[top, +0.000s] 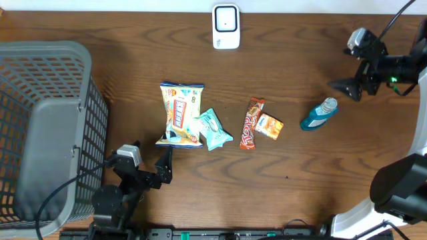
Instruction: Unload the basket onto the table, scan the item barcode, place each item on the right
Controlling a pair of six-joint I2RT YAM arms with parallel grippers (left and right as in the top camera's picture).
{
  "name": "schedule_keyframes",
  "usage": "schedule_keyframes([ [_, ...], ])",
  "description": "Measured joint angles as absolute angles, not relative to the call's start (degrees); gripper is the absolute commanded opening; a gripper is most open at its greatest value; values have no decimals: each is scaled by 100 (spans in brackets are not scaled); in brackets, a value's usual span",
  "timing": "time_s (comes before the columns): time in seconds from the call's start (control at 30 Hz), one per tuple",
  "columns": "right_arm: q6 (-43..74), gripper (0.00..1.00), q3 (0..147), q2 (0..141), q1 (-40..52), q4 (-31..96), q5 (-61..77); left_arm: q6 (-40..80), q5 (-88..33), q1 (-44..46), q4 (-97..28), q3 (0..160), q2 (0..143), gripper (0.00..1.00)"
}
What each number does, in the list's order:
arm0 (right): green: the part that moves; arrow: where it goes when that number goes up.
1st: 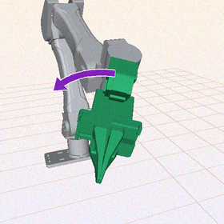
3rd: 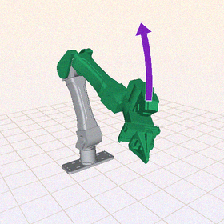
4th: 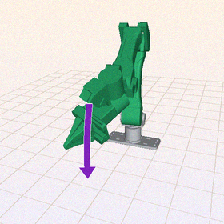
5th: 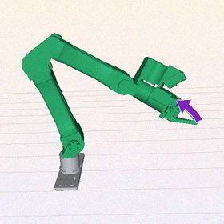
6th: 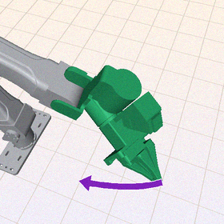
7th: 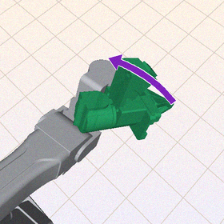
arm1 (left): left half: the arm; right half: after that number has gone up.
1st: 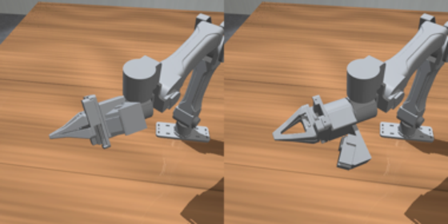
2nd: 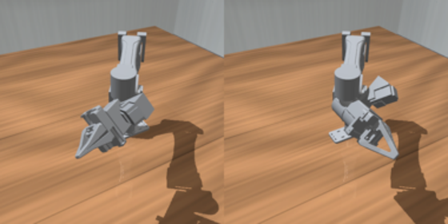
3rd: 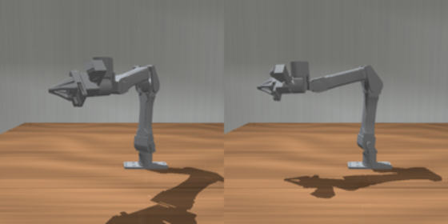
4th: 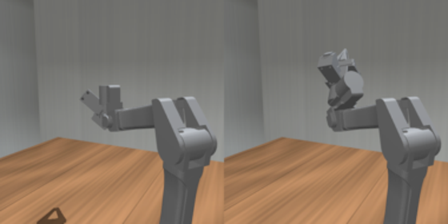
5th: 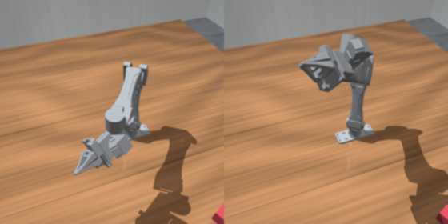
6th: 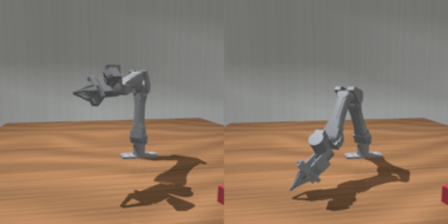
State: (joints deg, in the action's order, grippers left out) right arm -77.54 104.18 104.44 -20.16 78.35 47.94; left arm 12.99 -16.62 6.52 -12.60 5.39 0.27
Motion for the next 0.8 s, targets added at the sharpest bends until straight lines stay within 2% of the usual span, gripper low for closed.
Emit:
schedule_keyframes([
  [0.43, -9319, 99, 10379, 9765, -2016, 8892, 4086, 1299, -1662, 652, -1260, 539, 27, 98],
  [0.8, -9957, 99, 9107, 9767, -2016, 8073, 3544, 1299, -1662, 652, -1260, 539, 27, 98],
])
